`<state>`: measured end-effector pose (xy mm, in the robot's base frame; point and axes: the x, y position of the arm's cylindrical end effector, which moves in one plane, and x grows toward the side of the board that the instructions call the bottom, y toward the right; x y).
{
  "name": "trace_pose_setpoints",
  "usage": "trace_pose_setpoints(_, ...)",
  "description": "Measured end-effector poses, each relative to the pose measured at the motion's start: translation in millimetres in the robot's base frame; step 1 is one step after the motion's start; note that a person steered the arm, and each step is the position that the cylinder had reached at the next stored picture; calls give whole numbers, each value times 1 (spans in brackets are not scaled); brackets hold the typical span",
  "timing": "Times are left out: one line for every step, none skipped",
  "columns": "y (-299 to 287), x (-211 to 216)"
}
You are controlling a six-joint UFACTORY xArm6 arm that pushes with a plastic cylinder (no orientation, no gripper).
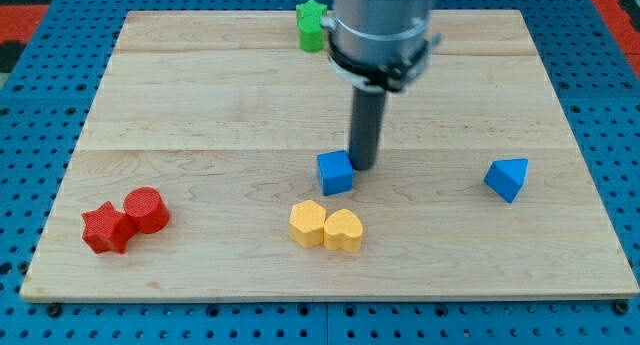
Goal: Move blue cube to the bottom side of the green circle
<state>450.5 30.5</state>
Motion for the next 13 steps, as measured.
trace_pose_setpoints(16, 25)
trace_pose_setpoints(39, 31)
trace_pose_setpoints(22, 48)
trace_pose_setpoints(-28, 49)
trace_pose_setpoints(-53, 56)
trace_pose_setpoints(-70, 56)
trace_pose_setpoints(-88, 43)
trace_pose_setpoints(-76, 9)
trace_pose_setpoints(-68, 22)
trace_pose_setpoints(-42, 44)
trace_pose_setpoints(-20, 33)
trace_pose_setpoints(-34, -16)
trace_pose_setpoints(-58, -56)
